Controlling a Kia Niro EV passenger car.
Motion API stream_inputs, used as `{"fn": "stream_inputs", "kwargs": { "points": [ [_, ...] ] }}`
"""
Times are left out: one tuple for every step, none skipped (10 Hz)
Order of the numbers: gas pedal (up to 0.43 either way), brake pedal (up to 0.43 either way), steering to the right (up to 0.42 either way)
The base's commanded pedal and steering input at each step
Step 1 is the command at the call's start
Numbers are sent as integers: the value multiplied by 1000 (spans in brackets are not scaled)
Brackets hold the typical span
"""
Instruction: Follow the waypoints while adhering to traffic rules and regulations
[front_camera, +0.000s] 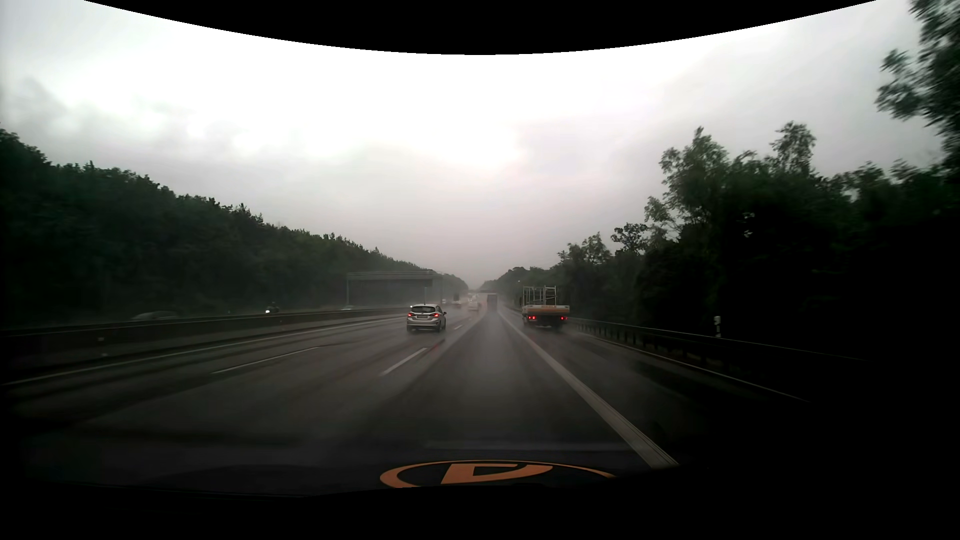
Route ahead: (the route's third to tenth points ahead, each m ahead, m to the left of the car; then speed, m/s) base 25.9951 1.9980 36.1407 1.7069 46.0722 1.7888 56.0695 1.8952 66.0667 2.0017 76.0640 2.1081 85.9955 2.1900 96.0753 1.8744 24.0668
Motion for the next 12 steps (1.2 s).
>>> {"fn": "stream_inputs", "kwargs": {
  "points": [
    [59,0,0],
    [59,0,0],
    [59,0,-1],
    [59,0,-1],
    [59,0,-1],
    [59,0,-1],
    [59,0,-1],
    [59,0,-1],
    [59,0,-1],
    [59,0,-1],
    [59,0,-1],
    [59,0,-1]
  ]
}}
